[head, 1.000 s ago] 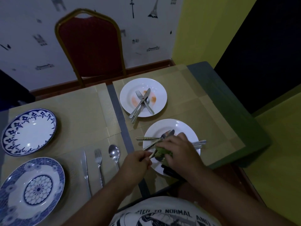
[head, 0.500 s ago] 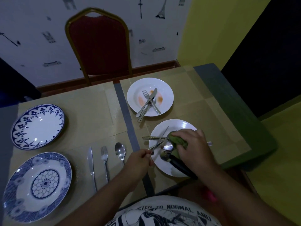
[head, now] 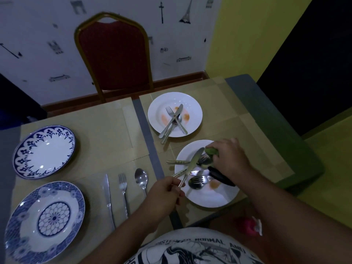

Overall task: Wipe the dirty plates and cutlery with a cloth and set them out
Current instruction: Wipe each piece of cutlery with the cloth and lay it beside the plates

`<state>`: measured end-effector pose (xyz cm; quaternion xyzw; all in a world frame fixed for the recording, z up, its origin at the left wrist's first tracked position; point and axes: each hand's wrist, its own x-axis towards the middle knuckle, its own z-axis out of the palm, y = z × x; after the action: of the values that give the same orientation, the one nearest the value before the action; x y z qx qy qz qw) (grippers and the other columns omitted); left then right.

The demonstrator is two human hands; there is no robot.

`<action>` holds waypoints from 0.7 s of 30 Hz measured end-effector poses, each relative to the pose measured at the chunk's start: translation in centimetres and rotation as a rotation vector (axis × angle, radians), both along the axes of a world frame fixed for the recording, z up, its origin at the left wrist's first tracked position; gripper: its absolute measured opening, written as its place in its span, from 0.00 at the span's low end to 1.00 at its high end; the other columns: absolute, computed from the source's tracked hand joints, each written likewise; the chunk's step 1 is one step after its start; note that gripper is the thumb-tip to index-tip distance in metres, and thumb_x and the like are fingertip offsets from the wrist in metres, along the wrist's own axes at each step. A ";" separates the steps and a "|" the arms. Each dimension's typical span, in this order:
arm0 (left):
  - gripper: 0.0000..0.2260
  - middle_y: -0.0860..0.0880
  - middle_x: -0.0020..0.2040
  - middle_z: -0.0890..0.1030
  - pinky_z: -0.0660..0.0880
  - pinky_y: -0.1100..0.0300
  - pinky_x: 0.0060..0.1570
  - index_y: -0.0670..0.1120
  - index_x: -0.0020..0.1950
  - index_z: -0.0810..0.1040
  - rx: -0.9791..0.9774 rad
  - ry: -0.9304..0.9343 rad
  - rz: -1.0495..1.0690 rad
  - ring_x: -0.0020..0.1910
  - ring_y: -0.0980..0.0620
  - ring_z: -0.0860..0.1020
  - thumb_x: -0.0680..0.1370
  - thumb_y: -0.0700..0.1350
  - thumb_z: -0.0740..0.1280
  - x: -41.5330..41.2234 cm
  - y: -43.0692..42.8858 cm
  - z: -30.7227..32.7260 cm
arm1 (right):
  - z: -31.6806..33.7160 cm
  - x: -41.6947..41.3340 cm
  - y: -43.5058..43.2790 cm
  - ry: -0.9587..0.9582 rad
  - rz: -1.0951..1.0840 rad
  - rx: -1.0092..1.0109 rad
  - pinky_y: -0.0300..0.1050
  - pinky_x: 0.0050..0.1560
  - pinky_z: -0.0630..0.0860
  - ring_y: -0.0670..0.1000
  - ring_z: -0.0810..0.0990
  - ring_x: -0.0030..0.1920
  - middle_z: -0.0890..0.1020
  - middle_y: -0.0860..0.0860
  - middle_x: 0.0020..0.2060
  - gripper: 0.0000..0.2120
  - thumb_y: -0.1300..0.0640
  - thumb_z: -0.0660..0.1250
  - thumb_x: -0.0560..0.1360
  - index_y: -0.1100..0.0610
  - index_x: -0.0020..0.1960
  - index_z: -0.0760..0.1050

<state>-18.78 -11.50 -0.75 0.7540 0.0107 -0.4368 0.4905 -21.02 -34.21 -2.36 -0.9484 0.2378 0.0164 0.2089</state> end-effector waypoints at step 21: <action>0.10 0.46 0.42 0.83 0.71 0.66 0.32 0.46 0.49 0.85 -0.002 0.092 0.051 0.34 0.56 0.76 0.81 0.38 0.63 -0.7 0.5 -1.5 | 0.7 -0.5 1.9 0.022 0.143 -0.029 0.52 0.54 0.73 0.52 0.68 0.56 0.80 0.43 0.52 0.17 0.62 0.65 0.70 0.45 0.53 0.81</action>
<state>-19.44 -10.96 -2.28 0.7321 0.0521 -0.4584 0.5012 -21.49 -32.28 -1.61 -0.9656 0.1721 0.0383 0.1910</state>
